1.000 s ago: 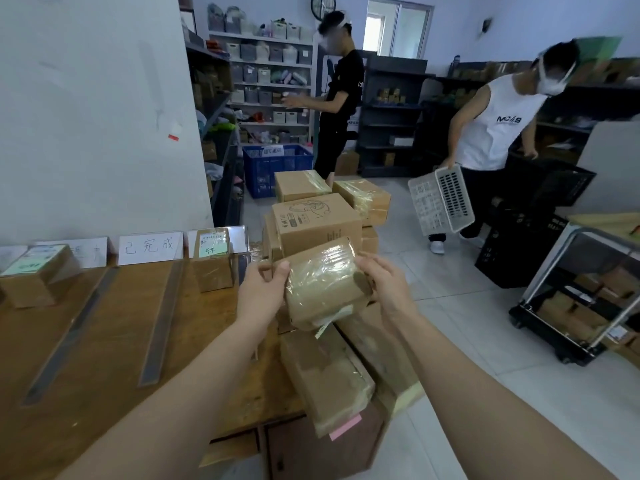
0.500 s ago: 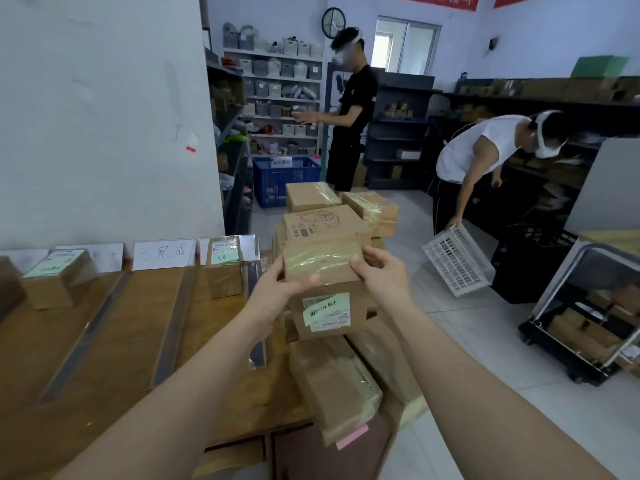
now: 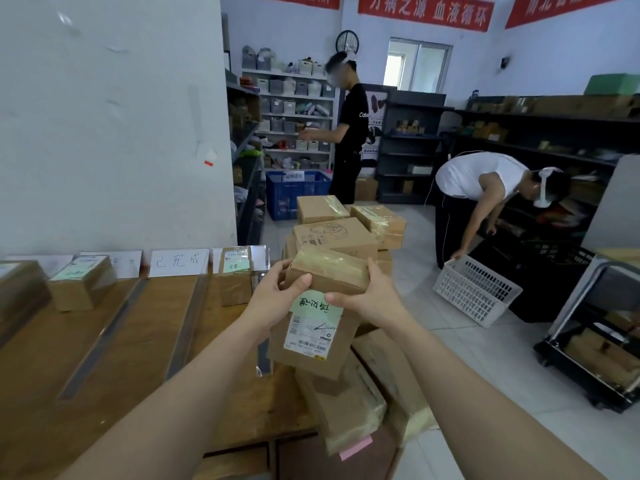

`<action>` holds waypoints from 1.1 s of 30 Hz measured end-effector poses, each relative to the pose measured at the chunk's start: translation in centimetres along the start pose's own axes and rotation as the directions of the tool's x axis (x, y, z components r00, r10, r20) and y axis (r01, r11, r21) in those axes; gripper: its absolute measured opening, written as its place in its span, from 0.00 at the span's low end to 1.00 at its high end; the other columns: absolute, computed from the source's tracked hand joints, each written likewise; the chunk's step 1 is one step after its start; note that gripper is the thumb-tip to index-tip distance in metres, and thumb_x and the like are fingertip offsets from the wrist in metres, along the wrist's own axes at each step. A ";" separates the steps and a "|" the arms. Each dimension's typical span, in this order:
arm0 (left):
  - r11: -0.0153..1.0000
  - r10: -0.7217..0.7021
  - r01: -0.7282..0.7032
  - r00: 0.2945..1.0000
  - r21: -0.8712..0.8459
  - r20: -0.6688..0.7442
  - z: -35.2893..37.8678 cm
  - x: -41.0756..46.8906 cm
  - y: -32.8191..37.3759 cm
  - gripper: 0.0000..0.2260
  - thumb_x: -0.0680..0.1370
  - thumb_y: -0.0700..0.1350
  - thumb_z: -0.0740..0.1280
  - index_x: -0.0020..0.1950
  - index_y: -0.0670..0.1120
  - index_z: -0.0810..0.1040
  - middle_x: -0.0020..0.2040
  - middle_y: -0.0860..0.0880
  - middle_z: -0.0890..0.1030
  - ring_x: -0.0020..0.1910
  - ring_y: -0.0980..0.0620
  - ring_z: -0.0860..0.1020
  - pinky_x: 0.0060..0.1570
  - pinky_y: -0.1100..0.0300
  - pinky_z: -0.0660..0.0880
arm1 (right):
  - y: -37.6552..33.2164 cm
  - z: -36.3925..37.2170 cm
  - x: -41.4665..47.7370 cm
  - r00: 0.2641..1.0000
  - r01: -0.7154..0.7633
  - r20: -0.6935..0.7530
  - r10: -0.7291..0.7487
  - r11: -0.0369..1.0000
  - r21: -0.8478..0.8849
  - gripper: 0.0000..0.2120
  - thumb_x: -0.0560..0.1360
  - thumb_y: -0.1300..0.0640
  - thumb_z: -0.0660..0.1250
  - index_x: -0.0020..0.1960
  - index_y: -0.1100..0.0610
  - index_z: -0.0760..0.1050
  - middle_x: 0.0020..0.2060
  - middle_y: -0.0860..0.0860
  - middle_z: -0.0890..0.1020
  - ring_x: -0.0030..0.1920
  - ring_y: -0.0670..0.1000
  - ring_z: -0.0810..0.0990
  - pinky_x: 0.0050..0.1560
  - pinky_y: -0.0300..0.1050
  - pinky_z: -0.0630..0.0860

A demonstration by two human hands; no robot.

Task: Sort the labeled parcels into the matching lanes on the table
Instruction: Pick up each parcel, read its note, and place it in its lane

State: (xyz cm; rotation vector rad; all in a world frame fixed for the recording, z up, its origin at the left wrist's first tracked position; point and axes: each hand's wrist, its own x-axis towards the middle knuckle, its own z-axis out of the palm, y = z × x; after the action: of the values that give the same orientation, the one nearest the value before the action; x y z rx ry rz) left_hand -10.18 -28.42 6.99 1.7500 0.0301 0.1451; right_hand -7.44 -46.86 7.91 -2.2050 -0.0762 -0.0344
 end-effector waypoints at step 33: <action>0.688 -0.552 0.358 0.822 -0.631 -0.136 0.1 0.8 -2.3 0.43 0.66 0.53 0.78 0.75 0.46 0.61 0.61 0.41 0.77 0.55 0.40 0.79 0.38 0.49 0.80 | -0.7 2.5 0.1 0.969 -0.164 -0.048 0.241 0.781 0.602 0.71 0.40 0.25 0.76 0.77 0.52 0.57 0.70 0.54 0.69 0.66 0.58 0.71 0.67 0.61 0.70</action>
State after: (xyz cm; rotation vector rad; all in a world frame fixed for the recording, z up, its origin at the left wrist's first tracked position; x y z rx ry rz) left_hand -9.23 -27.98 4.76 1.0331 0.6111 0.0502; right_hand -7.36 -44.44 7.02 -1.5587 0.2006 -0.0214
